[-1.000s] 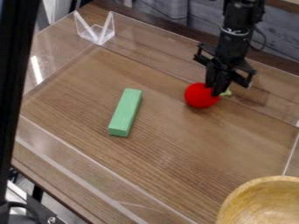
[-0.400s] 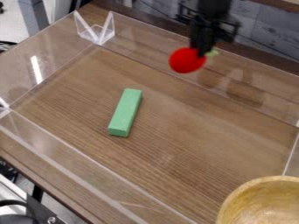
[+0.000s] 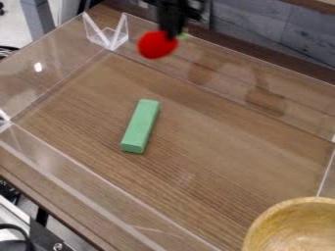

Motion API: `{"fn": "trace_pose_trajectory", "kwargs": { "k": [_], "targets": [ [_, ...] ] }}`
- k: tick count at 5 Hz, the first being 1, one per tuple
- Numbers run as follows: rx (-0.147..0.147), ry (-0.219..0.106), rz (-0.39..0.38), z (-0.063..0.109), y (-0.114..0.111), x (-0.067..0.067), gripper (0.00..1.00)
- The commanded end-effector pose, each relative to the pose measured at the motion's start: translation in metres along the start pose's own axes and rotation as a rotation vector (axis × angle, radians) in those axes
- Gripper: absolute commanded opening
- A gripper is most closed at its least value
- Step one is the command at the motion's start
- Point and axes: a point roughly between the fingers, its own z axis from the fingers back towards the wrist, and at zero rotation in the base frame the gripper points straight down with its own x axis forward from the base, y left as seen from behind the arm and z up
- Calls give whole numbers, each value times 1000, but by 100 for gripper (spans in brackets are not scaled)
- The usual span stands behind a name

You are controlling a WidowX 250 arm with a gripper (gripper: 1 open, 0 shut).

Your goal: Move the red fruit to the left

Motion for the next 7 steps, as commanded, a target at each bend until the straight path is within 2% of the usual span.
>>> {"fn": "trace_pose_trajectory", "kwargs": {
  "k": [1, 3, 5, 7],
  "targets": [
    [31, -87, 41, 31, 17, -1, 0],
    [39, -57, 81, 9, 33, 4, 0],
    [50, -31, -46, -4, 64, 13, 0],
    [39, -2, -42, -31, 59, -6, 0]
  ]
}}
